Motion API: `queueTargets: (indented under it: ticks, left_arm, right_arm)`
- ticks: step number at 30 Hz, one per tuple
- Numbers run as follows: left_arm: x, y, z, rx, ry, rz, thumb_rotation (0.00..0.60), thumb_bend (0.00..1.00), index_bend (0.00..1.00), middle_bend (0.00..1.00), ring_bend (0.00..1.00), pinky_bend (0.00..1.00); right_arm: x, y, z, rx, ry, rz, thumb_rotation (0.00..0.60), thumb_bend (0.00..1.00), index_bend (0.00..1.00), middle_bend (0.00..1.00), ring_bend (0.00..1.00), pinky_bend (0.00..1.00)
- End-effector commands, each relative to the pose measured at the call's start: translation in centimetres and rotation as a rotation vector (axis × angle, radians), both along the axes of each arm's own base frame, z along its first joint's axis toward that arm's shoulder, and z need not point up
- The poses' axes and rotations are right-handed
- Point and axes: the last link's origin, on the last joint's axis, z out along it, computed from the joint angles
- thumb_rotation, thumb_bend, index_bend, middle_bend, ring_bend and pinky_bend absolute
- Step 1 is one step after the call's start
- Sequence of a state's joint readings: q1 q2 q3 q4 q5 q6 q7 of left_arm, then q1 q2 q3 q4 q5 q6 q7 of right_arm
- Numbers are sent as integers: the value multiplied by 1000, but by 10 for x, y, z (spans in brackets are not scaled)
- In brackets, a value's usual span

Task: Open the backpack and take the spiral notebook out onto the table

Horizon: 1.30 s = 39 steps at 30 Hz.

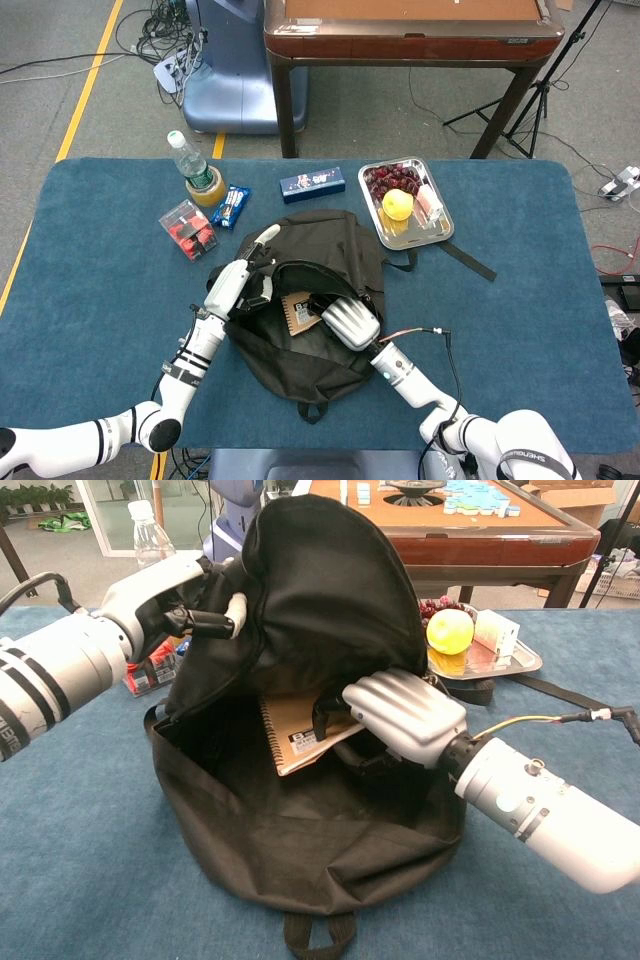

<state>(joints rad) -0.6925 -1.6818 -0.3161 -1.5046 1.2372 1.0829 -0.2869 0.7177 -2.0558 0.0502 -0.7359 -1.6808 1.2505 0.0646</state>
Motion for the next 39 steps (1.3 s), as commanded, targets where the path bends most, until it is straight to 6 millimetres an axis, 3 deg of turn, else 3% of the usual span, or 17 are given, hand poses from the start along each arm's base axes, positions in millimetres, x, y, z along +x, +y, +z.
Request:
queueTargets:
  ticks: [1,12,26,39]
  left_arm:
    - [0,1,1,4,1,0,600,691,568,39,0,47]
    - [2,2,1,7,2,2,600,689,566,39,0,47]
    - [5,6,3,16,11,11,600,689,560,39,0,47]
    - [4,12,3,15,34,28,600,688,552,39,0,47]
  right_arm:
    - [1,0,2,-9,-3,13,600,582,627,387,259,286]
    - [8,15,17,-19,-68,63,600,593,699,441,312,286]
    - [24,51,54,-27,-162,130,600,604,762,531,452,294]
    - [34,69,107,-80,-230,188,600,604,806,581,545,444]
